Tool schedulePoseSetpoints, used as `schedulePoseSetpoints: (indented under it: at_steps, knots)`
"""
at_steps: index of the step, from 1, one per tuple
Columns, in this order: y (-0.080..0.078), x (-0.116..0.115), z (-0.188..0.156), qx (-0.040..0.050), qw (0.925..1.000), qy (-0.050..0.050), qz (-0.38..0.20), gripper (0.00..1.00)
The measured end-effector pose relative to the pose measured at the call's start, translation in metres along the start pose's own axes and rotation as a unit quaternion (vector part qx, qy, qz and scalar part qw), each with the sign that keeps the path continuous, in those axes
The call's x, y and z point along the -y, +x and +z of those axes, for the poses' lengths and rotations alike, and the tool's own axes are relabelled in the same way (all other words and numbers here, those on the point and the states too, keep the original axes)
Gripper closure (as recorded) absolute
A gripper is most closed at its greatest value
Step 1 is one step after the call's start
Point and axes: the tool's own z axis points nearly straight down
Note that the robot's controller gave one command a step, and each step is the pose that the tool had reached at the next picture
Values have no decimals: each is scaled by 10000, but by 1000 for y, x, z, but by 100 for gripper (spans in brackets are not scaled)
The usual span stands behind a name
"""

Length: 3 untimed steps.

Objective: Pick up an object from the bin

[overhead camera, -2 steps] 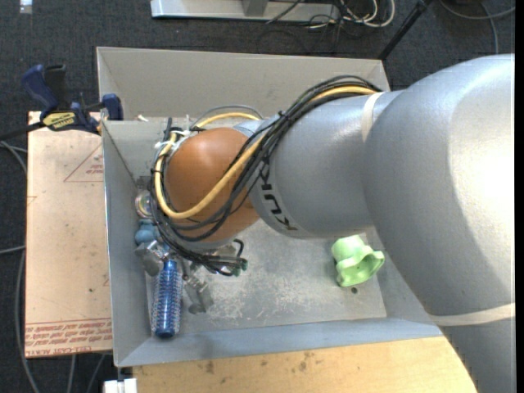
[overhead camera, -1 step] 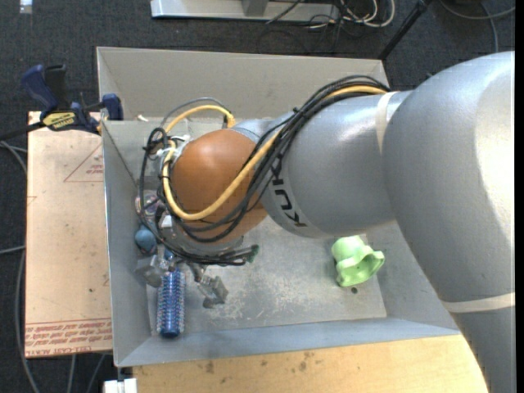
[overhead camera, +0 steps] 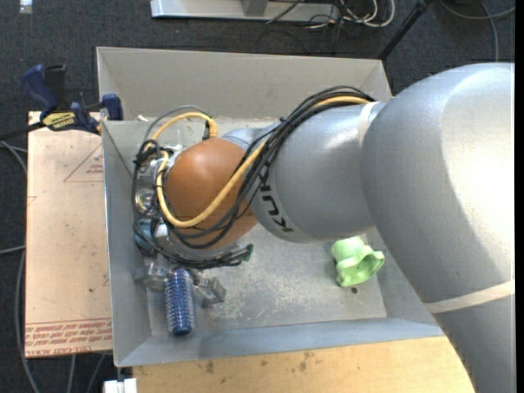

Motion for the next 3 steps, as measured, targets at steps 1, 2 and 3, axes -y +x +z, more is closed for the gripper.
schedulePoseSetpoints:
  at_steps: [1,2,3]
  knots:
    - [0,1,0,2,10000,-3,26,0]
    - [-1,0,1,14,10000,-7,20,100]
    - [-2,-1,-15,37,10000,-14,34,100]
